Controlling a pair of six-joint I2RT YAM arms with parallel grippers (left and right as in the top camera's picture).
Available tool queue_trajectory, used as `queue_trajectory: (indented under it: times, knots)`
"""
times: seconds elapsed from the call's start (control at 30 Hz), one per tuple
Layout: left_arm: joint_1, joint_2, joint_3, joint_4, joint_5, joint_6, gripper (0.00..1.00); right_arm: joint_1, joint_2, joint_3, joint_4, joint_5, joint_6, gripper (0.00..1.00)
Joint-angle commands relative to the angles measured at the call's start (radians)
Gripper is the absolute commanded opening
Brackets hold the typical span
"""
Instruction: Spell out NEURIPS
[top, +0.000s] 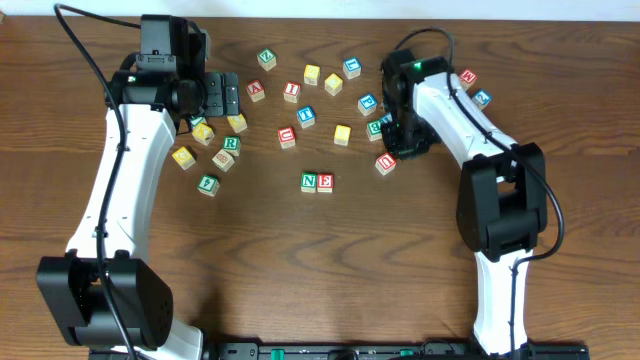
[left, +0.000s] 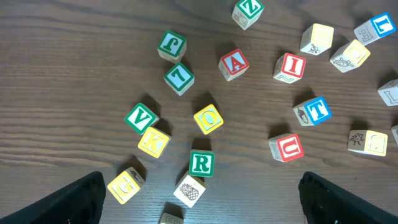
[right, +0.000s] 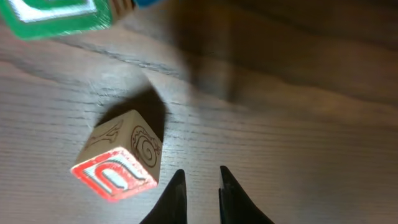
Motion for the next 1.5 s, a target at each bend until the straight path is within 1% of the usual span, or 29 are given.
queue_trajectory:
  times: [0.0, 0.17, 0.5, 0.7, 1.03, 1.23, 1.47]
  knots:
    - [0.002, -0.023, 0.023, -0.006, -0.009, -0.001, 0.98, 0.002, -0.025, -0.014, 0.038, 0.013, 0.015, 0.13]
    - [0.002, -0.023, 0.023, -0.006, -0.009, -0.001, 0.98, 0.013, -0.025, -0.019, 0.054, 0.008, 0.016, 0.11]
    - [0.002, -0.023, 0.023, -0.006, -0.009, -0.001, 0.98, 0.051, -0.025, -0.028, -0.004, -0.021, 0.016, 0.11]
    - [0.002, -0.023, 0.023, -0.006, -0.009, -0.001, 0.98, 0.075, -0.025, -0.028, -0.074, -0.022, 0.016, 0.10]
    - [0.002, -0.023, 0.023, -0.006, -0.009, -0.001, 0.98, 0.125, -0.025, -0.028, -0.082, -0.040, -0.004, 0.09]
    - [0.002, -0.023, 0.023, -0.006, -0.009, -0.001, 0.98, 0.155, -0.025, -0.028, -0.040, -0.044, -0.003, 0.11]
    - [0.002, -0.023, 0.023, -0.006, -0.009, -0.001, 0.98, 0.162, -0.025, -0.028, 0.075, -0.044, 0.000, 0.12]
